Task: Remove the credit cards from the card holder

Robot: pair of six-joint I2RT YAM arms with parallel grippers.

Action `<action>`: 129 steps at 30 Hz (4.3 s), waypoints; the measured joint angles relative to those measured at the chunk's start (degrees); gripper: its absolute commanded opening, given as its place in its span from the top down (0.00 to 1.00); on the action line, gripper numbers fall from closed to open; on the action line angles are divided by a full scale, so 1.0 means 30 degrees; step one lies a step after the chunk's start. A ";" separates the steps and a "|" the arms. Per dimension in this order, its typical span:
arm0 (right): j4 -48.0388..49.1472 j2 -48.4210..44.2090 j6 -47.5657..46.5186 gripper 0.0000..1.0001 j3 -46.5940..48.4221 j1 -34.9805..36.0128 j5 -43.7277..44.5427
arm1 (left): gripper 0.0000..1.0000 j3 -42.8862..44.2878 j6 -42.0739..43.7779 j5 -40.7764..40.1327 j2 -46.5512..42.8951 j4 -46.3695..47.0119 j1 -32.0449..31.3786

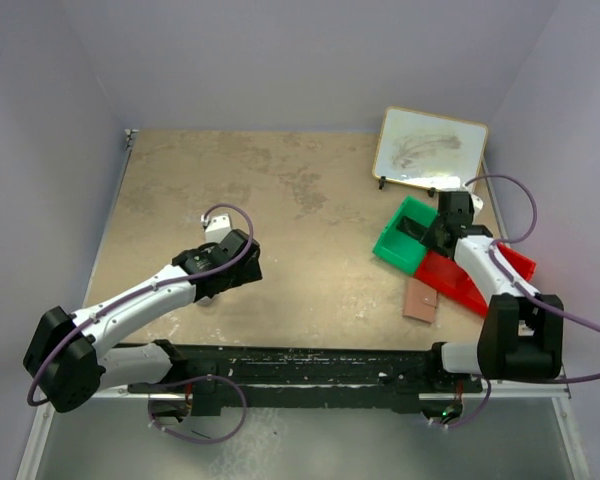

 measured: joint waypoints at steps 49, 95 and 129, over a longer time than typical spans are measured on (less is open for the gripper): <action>-0.1464 1.3843 0.2987 0.71 1.5824 1.3930 0.0729 | 0.03 -0.2958 -0.2725 0.1231 -0.5544 -0.0743 0.0000; -0.7089 -0.5260 0.9814 0.05 -0.2827 0.1209 0.2106 | 0.02 -0.2936 -0.0372 0.1202 0.0015 0.1923 0.4335; 0.2113 -0.6280 1.1096 0.29 -0.7650 0.9668 -0.5807 | 0.09 -0.2936 -0.0007 0.8582 -0.3293 0.4189 0.4291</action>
